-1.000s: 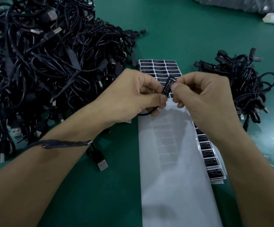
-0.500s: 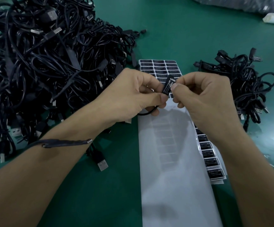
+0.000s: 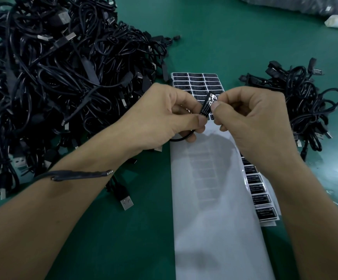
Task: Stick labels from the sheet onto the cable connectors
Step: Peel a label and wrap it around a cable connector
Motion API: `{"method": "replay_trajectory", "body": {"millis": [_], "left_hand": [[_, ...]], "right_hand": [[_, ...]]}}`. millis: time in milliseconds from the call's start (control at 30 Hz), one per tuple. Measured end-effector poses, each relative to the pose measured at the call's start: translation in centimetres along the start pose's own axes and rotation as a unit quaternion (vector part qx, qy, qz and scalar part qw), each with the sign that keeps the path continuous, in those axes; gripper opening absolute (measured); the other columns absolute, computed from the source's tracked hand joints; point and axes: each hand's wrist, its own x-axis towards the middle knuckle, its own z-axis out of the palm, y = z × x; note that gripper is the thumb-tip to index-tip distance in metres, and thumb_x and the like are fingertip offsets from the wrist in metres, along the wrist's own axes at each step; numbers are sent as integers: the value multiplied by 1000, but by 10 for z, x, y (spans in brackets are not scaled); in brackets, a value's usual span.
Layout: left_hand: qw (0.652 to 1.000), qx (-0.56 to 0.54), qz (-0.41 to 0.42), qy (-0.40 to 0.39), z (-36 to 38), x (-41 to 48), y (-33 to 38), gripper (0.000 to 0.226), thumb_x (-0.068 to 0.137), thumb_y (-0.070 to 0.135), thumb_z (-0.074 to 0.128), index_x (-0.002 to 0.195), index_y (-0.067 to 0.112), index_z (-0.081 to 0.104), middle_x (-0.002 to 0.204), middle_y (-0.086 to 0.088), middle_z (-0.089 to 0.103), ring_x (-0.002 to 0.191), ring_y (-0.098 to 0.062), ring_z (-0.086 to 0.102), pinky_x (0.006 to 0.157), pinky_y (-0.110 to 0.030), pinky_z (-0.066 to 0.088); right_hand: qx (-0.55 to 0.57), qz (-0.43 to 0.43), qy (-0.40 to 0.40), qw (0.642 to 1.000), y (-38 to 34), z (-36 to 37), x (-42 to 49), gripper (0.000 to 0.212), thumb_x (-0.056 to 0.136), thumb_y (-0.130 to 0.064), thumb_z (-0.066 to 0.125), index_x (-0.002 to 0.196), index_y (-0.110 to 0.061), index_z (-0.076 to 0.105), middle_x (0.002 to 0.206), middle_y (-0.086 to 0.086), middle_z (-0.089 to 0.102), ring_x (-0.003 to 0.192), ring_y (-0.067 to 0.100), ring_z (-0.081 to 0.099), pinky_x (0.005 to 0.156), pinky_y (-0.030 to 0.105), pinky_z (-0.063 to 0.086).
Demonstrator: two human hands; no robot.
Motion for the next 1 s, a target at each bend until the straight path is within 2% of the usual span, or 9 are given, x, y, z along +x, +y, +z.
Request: {"method": "replay_trajectory", "body": {"millis": [167,333,433,600,733,1000], "left_hand": [[1000,-6,-3,5,0,0,1,11,87,10,77,93,2,74,78,-6,78,61,-13,73,69,-23,58],[1000,2,-6,6,1,-1,2,9,87,11,77,93,5,74,79,-5,78,63,-13,73,72,-36,58],[1000,-4,-8,4,1,-1,3,9,87,10,76,92,3,74,80,-7,78,62,-12,72,70,-28,59],[1000,-3,-7,4,1,-1,3,8,87,11,76,91,5,74,79,-6,78,62,-12,72,71,-29,59],[1000,-3,-8,5,1,-1,2,9,87,11,76,92,4,74,78,-6,78,61,-12,72,66,-21,57],[1000,-3,-7,2,1,-1,2,10,87,11,76,92,4,74,78,-6,77,61,-12,72,65,-20,56]], "right_hand": [[5,6,-2,1000,0,-1,1,18,87,-15,69,70,-23,69,63,-4,67,59,11,58,62,41,55],[5,6,-5,1000,1,-2,1,19,87,-16,69,70,-23,69,62,-4,66,59,10,58,62,39,56],[9,7,-8,1000,1,-2,1,19,87,-16,69,69,-23,69,62,-5,66,59,10,57,62,38,55],[3,1,-12,1000,-1,-3,0,19,87,-16,69,69,-22,68,64,-1,67,58,10,56,61,39,54],[13,2,-13,1000,-2,-4,0,19,85,-17,68,67,-24,67,66,4,66,58,13,54,59,38,51],[10,3,-20,1000,-3,-3,-1,21,88,-13,69,69,-21,67,67,5,66,58,13,54,59,37,50]]}}
